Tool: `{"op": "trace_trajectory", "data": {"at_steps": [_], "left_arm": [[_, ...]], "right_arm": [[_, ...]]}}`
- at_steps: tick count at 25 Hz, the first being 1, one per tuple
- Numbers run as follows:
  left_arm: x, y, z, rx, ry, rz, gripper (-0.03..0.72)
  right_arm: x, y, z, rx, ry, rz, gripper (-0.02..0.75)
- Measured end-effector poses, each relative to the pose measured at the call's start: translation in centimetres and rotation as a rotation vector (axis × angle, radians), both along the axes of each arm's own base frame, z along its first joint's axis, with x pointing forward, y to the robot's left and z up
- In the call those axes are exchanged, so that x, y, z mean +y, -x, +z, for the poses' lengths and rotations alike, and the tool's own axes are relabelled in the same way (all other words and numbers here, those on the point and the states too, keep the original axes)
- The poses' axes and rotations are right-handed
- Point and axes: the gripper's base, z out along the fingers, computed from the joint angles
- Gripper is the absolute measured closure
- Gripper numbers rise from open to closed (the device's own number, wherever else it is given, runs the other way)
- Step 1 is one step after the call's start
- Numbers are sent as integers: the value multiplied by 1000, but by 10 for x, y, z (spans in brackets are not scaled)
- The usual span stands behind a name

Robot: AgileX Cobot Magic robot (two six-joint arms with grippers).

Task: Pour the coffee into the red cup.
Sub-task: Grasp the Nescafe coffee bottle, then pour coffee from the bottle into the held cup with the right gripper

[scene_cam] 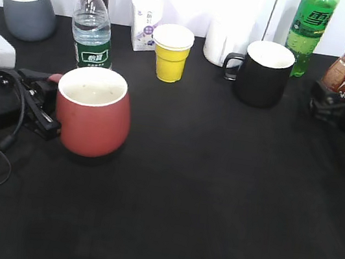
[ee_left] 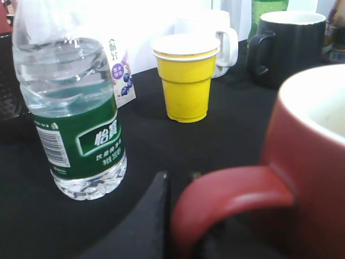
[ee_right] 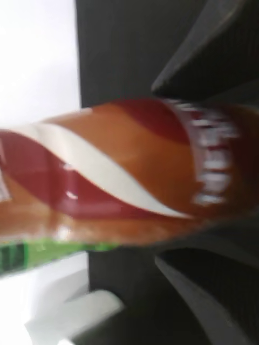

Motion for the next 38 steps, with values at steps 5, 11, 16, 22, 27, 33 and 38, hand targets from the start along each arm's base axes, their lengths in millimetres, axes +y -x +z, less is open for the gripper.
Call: {"op": "trace_trajectory", "data": {"at_steps": [5, 11, 16, 22, 27, 33, 38], "left_arm": [[0, 0, 0, 0, 0, 0, 625], [0, 0, 0, 0, -2, -6, 625], [-1, 1, 0, -1, -3, -12, 625], [-4, 3, -1, -4, -17, -60, 625], [-8, 7, -2, -8, -35, -124, 625], [-31, 18, -2, -10, -34, -216, 625], [-30, 16, -1, -7, -24, -186, 625]], "right_arm": [[1, -26, -13, -10, 2, 0, 79], [1, -32, -23, 3, 3, 0, 200], [4, -17, -10, 6, 38, 42, 203], [15, 31, 52, -81, 72, 136, 203], [105, 57, 69, -104, 58, 398, 203], [190, 68, 87, -159, 80, 631, 204], [205, 54, 73, -281, 352, 695, 204]]}}
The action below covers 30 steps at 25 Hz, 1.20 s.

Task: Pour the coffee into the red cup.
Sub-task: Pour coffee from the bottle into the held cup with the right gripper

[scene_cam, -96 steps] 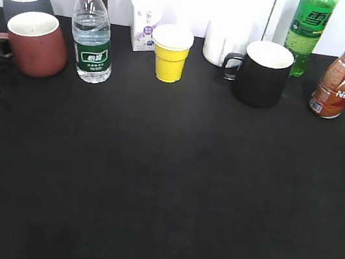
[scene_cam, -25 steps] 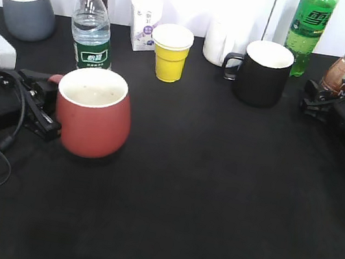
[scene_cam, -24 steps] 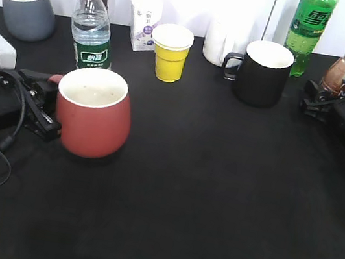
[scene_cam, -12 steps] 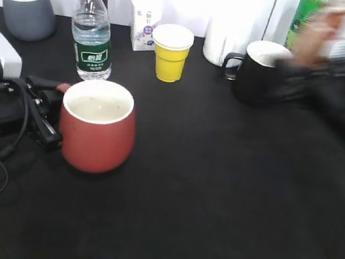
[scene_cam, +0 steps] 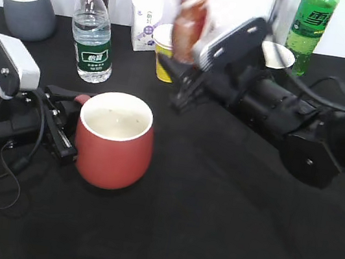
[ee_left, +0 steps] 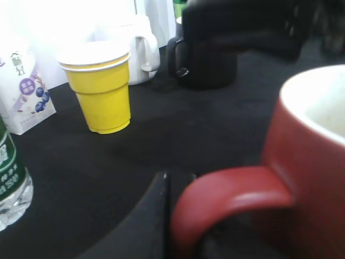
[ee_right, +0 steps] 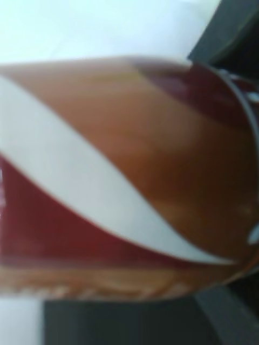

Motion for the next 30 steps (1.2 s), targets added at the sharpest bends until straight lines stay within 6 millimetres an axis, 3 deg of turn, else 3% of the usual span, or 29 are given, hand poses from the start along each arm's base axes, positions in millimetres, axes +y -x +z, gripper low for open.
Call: {"op": "trace_trajectory", "data": {"at_steps": [6, 18, 30], "left_arm": [[7, -8, 1, -18, 4, 117, 625], [7, -8, 1, -47, -24, 109, 625], [7, -8, 1, -47, -24, 109, 624]], "right_arm": [[-5, -6, 1, -290, 283, -85, 204], [-6, -6, 1, -638, 647, -89, 204], [-6, -6, 5, -798, 766, -113, 204]]}}
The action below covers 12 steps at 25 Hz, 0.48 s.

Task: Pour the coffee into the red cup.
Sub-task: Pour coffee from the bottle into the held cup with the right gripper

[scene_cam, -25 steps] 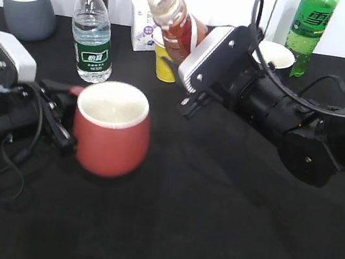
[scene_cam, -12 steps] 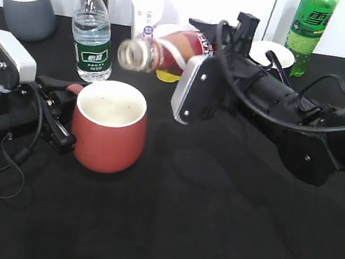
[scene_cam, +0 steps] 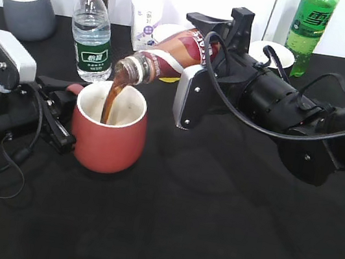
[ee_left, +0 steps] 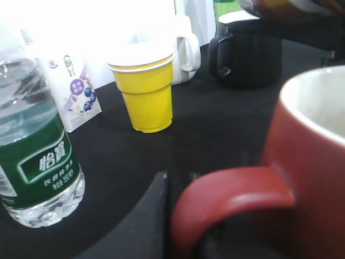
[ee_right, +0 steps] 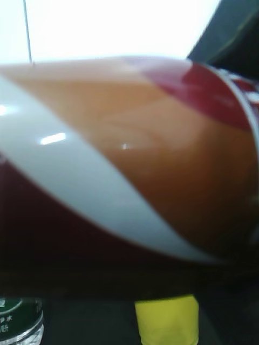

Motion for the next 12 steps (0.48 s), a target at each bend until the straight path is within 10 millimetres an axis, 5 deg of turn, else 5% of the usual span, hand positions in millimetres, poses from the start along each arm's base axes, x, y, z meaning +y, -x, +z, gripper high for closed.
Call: {"op": "trace_trajectory", "data": {"at_steps": [12], "left_arm": [[0, 0, 0, 0, -2, -3, 624]], "right_arm": [[0, 0, 1, -38, 31, -2, 204]]}}
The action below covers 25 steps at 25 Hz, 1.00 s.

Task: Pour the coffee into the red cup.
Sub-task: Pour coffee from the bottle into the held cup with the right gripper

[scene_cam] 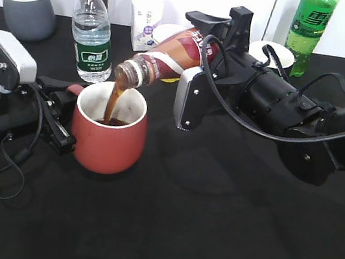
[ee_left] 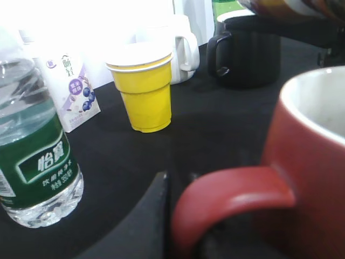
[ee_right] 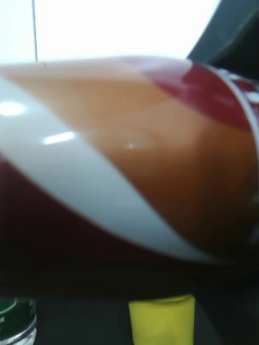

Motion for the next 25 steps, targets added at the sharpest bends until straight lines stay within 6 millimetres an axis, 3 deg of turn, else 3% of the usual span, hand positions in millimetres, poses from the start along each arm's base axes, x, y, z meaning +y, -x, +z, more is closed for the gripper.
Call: {"op": "trace_trajectory", "data": {"at_steps": [25], "left_arm": [[0, 0, 0, 1, -5, 0, 624]], "right_arm": [[0, 0, 0, -4, 2, 0, 204]]}}
